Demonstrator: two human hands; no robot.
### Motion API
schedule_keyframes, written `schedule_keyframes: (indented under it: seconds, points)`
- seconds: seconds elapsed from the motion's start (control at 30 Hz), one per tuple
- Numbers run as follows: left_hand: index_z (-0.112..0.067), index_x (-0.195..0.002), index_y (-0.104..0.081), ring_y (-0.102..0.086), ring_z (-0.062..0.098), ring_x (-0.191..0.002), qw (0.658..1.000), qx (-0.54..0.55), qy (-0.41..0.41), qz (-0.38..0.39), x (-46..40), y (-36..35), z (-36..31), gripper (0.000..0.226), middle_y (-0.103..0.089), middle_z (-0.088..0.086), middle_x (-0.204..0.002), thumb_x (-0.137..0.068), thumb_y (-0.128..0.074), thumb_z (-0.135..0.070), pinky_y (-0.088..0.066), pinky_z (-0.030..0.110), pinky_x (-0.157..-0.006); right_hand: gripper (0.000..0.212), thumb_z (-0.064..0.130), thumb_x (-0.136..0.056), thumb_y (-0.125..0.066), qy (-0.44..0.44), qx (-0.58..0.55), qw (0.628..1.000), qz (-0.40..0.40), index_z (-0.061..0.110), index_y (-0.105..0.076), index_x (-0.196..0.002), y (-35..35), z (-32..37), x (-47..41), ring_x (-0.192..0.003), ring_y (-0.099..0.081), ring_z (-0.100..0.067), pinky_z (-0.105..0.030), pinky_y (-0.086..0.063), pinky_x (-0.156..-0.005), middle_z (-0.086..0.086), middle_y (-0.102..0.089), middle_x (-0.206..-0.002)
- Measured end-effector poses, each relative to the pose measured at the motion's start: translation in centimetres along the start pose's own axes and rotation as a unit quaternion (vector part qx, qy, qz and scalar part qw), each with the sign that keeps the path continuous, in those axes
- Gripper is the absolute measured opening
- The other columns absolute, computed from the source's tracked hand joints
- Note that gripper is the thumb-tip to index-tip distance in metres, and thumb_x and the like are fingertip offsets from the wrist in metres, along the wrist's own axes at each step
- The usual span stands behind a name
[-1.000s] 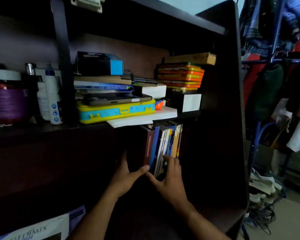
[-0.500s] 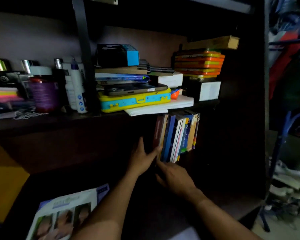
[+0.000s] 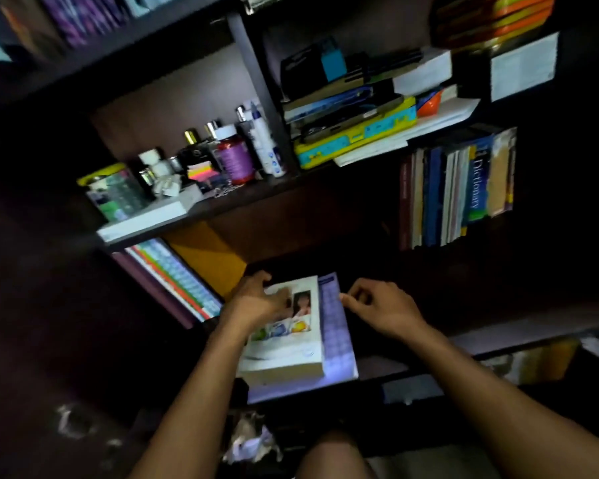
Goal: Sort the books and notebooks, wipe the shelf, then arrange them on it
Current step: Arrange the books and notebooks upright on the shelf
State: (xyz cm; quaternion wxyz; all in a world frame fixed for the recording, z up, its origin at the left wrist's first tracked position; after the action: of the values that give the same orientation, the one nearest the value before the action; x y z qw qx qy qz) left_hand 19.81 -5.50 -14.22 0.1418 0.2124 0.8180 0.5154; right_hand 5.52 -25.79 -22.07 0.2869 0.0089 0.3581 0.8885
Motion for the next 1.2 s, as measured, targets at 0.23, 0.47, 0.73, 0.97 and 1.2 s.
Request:
schedule_keyframes:
  seconds: [0.23,0.47,0.73,0.97,1.2]
  points:
    - [-0.031,-0.122,-0.054,-0.069,0.028,-0.097,0.994,-0.001,0.112,0.009,6.1,-2.7,6.3,0.088,-0.071,0.003,-0.112,-0.059,-0.050,-0.093,-0.059,0.043,-0.086,0.035,0.067,-0.089,-0.055,0.112,0.085,0.988,0.060,0.036,-0.065,-0.102,-1.5,2.5,1.6,-0.099,-0.063,-0.017,-0.035,-0.053,-0.079,0.011,-0.067,-0.100]
    - [-0.025,-0.108,-0.065,-0.071,0.023,-0.092,0.991,0.040,0.128,-0.020,6.4,-3.2,5.3,0.089,-0.074,-0.003,-0.102,-0.053,-0.052,-0.094,-0.060,0.043,-0.084,0.064,0.072,-0.091,-0.037,0.192,0.178,0.959,0.112,0.037,-0.055,-0.141,-3.7,3.9,2.1,-0.114,-0.047,-0.024,-0.041,-0.039,-0.094,-0.001,-0.056,-0.134]
    - [-0.029,-0.106,-0.052,-0.073,0.017,-0.091,0.967,0.235,0.090,-0.050,5.4,-6.4,-0.1,0.076,-0.075,-0.007,-0.102,-0.051,-0.081,-0.073,-0.062,0.047,-0.079,0.048,0.063,-0.093,-0.057,0.020,-0.198,0.978,0.066,0.032,-0.065,-0.129,0.1,1.1,1.0,-0.104,-0.061,-0.019,-0.032,-0.049,-0.090,-0.004,-0.058,-0.121]
    - [-0.038,-0.120,-0.054,-0.070,0.008,-0.097,0.959,0.263,-0.078,-0.072,3.9,-8.7,-9.3,0.063,-0.073,-0.011,-0.109,-0.070,-0.089,-0.049,-0.060,0.040,-0.085,0.061,0.012,-0.088,-0.076,-0.141,-0.584,0.798,0.038,0.025,-0.044,-0.139,3.7,-4.6,3.3,-0.101,-0.073,-0.034,-0.043,-0.062,-0.079,-0.013,-0.074,-0.117]
    - [-0.042,-0.132,-0.053,-0.062,-0.006,-0.105,0.933,0.227,-0.273,0.065,3.5,-12.2,-18.5,0.049,-0.065,-0.019,-0.121,-0.088,-0.075,-0.046,-0.050,0.015,-0.086,0.043,0.001,-0.089,-0.070,-0.120,-0.543,0.815,-0.162,0.009,-0.058,-0.130,12.5,-9.8,6.1,-0.093,-0.075,-0.032,-0.037,-0.062,-0.068,-0.015,-0.076,-0.110]
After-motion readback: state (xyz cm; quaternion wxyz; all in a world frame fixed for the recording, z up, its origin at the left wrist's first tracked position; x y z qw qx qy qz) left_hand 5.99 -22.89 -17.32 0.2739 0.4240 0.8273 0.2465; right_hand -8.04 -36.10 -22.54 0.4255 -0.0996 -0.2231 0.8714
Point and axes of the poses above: each hand's wrist, its own x-axis away from the middle knuckle, its own y-axis out of the back of the hand, z = x × y, the point moved 10 cm from there along -x, towards the middle knuckle
